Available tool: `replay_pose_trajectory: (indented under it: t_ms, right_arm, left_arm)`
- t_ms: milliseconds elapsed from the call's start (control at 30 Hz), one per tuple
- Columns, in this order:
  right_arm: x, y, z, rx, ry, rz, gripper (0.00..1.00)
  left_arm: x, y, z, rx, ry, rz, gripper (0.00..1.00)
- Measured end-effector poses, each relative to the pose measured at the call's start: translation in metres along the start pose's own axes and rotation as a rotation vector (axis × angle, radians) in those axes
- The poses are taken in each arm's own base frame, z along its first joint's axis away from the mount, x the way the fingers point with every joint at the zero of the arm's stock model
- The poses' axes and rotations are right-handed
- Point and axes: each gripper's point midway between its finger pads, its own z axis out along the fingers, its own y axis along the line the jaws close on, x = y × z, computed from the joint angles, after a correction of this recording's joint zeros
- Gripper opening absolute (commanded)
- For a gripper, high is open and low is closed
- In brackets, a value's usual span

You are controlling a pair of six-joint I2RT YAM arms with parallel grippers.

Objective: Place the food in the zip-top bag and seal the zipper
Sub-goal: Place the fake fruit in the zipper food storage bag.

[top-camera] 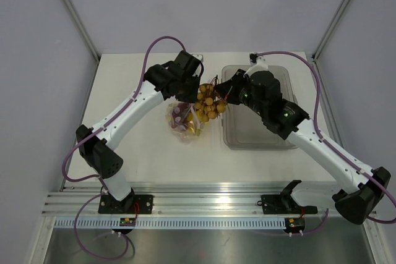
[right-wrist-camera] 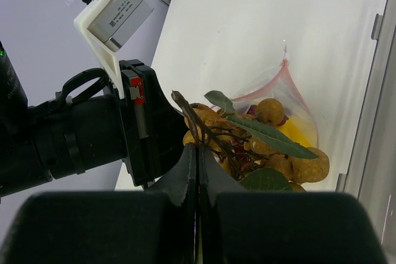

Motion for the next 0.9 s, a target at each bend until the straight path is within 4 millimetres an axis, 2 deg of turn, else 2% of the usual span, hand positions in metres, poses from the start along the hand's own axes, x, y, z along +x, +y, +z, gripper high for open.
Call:
replay_pose_trajectory:
  t_ms: [433, 800, 900]
  right_arm:
    - [0.019, -0.010, 0.007, 0.012, 0.049, -0.007, 0.00]
    - [0.068, -0.040, 0.062, 0.098, 0.190, -0.035, 0.00]
    - [0.076, -0.047, 0.070, 0.119, 0.209, -0.038, 0.00]
  left_arm:
    - [0.000, -0.001, 0.000, 0.004, 0.002, 0.000, 0.00]
    - [0.004, -0.010, -0.003, 0.057, 0.024, 0.013, 0.00]
    - [0.005, -0.011, -0.005, 0.072, 0.034, 0.021, 0.00]
